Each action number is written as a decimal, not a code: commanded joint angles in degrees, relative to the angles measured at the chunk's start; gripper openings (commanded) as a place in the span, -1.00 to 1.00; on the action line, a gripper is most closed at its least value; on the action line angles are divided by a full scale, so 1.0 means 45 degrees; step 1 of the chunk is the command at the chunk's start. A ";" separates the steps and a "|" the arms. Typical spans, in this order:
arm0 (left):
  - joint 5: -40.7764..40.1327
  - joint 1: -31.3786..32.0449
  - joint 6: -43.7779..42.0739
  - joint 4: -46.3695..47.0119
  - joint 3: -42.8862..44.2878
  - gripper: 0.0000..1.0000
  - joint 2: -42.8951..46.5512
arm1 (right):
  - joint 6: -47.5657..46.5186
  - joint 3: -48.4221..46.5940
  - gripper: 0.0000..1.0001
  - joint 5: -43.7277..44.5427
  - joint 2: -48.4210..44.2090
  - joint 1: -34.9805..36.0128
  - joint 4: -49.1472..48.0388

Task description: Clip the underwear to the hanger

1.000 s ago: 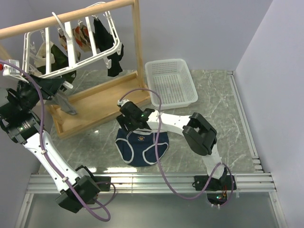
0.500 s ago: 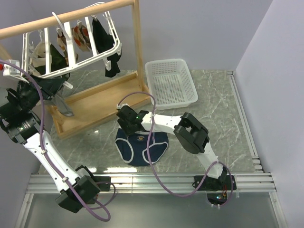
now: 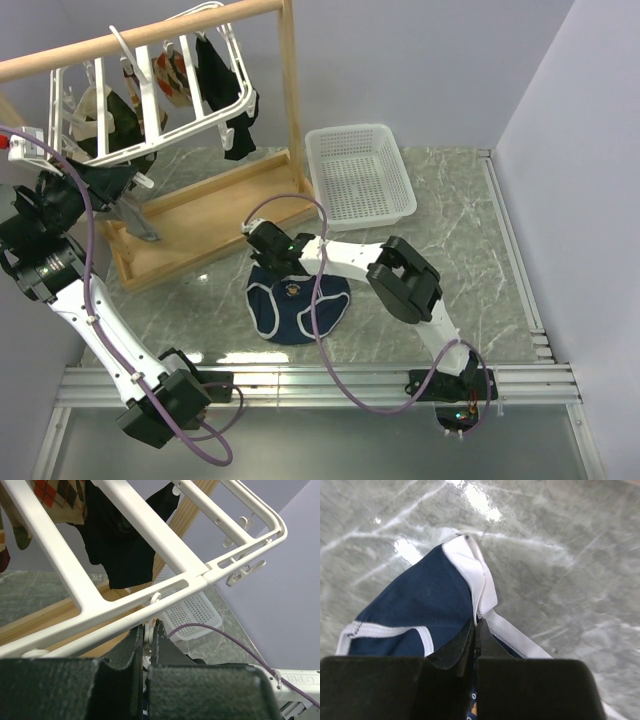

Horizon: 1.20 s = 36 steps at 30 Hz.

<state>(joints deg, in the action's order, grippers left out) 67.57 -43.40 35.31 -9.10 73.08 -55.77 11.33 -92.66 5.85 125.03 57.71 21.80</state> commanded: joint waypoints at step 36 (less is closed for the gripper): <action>0.1273 0.0015 -0.2241 -0.2937 0.0635 -0.99 -0.0087 | -0.8125 -0.0792 -1.00 -0.0576 -0.4662 0.1862 -0.6664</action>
<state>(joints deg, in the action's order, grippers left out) 67.37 -43.40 27.31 -16.10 74.87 -56.21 -26.59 -89.60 5.26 102.67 65.49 -11.94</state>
